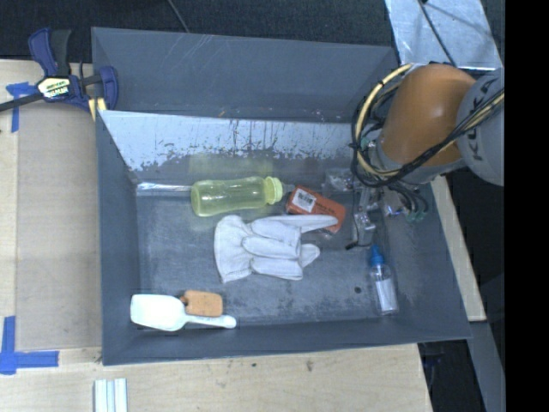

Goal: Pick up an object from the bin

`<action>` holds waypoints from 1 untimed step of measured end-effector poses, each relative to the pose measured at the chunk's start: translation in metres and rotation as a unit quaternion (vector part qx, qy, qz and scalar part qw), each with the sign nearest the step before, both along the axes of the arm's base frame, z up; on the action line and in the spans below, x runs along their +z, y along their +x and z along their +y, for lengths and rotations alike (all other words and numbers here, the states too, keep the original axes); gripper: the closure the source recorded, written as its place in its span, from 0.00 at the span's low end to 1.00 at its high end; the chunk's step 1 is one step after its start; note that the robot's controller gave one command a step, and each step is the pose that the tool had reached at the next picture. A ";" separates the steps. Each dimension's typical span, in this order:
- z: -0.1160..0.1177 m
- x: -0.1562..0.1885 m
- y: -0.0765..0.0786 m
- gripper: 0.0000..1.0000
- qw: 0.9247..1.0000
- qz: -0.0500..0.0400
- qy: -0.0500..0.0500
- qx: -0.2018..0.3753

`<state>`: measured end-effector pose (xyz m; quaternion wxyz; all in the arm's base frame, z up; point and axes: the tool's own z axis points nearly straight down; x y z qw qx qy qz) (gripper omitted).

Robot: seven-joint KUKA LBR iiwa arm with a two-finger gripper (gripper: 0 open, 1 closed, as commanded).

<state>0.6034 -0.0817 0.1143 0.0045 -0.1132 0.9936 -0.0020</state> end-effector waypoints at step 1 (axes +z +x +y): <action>0.036 -0.036 0.003 0.00 0.999 0.003 0.001 0.036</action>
Offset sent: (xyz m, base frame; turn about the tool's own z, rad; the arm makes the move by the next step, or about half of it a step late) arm -0.0071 0.0283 -0.0076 0.0656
